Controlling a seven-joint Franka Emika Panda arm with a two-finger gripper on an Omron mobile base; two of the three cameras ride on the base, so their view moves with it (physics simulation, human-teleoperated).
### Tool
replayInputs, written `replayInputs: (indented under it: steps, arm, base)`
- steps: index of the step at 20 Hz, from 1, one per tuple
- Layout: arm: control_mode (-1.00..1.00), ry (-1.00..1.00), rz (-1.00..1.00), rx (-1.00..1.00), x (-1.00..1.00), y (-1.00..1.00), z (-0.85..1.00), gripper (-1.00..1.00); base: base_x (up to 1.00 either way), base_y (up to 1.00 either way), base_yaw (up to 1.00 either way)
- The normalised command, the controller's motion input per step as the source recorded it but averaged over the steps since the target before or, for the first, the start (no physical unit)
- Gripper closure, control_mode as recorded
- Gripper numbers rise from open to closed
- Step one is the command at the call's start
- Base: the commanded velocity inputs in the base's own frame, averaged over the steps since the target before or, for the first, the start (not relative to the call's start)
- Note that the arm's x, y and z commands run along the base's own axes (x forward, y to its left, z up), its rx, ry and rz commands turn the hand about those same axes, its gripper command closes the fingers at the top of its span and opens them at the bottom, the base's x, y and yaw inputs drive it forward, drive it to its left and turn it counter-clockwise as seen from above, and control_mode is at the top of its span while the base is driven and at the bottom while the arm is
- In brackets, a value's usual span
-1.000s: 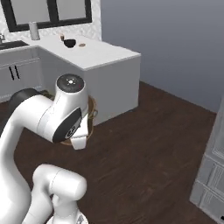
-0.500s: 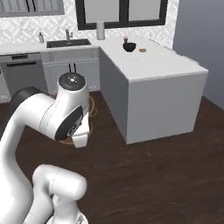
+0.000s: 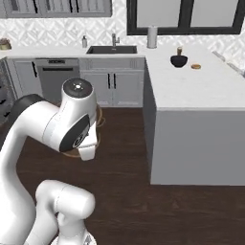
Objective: Open the cabinet, pick up the bread from the cabinet and place it in the basket. Then move the basket to the dining counter.
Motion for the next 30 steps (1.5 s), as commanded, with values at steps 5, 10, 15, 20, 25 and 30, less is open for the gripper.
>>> replayInputs:
  steps: [5,10,15,20,25,30]
  arm:
    - [1.00,0.00,0.00,0.00,0.00,0.00,0.00,1.00]
    - [1.00,0.00,0.00,0.00,0.00,0.00,0.00,1.00]
    - [1.00,0.00,0.00,0.00,0.00,0.00,0.00,1.00]
    - [1.00,0.00,0.00,0.00,0.00,0.00,0.00,1.00]
    - [1.00,0.00,0.00,0.00,0.00,0.00,0.00,1.00]
    - [1.00,0.00,0.00,0.00,0.00,0.00,0.00,1.00]
  base:
    - [1.00,-0.97,0.49]
    - [0.79,-1.00,0.36]
    - [0.03,-1.00,0.11]
    - [0.14,-1.00,0.06]
    - [0.72,-0.97,0.07]
    - [0.91,-0.70,0.18]
